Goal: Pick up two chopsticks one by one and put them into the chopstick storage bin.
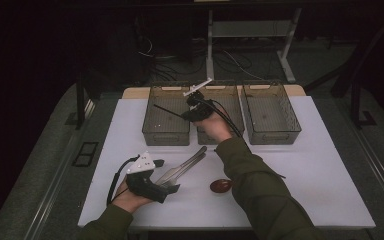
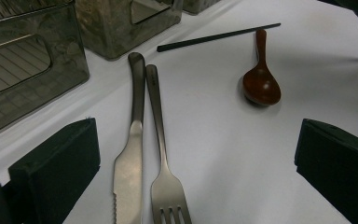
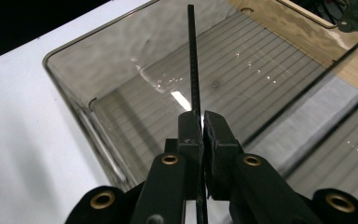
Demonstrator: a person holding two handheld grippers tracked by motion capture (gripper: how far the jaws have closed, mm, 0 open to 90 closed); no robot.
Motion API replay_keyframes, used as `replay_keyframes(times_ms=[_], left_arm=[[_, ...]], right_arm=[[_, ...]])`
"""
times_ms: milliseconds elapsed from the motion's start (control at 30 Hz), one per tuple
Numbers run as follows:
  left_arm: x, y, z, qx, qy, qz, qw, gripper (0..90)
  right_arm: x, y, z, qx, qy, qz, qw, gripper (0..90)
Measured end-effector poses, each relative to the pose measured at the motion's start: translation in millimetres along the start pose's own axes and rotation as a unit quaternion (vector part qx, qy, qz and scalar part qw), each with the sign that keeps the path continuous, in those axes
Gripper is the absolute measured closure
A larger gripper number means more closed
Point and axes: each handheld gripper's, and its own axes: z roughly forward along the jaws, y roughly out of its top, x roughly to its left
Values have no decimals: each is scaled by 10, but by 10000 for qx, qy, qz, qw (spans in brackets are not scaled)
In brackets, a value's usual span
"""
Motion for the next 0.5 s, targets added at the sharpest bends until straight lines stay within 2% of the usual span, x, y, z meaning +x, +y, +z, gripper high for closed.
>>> replay_keyframes(times_ms=[267, 500], left_arm=[[1, 0, -3, -36, -22, -11, 10000, 0], [-5, 5, -5, -34, -39, -1, 10000, 0]], right_arm=[[49, 149, 205, 79, -144, 93, 9998, 861], [103, 238, 337, 203, -243, 69, 9995, 855]])
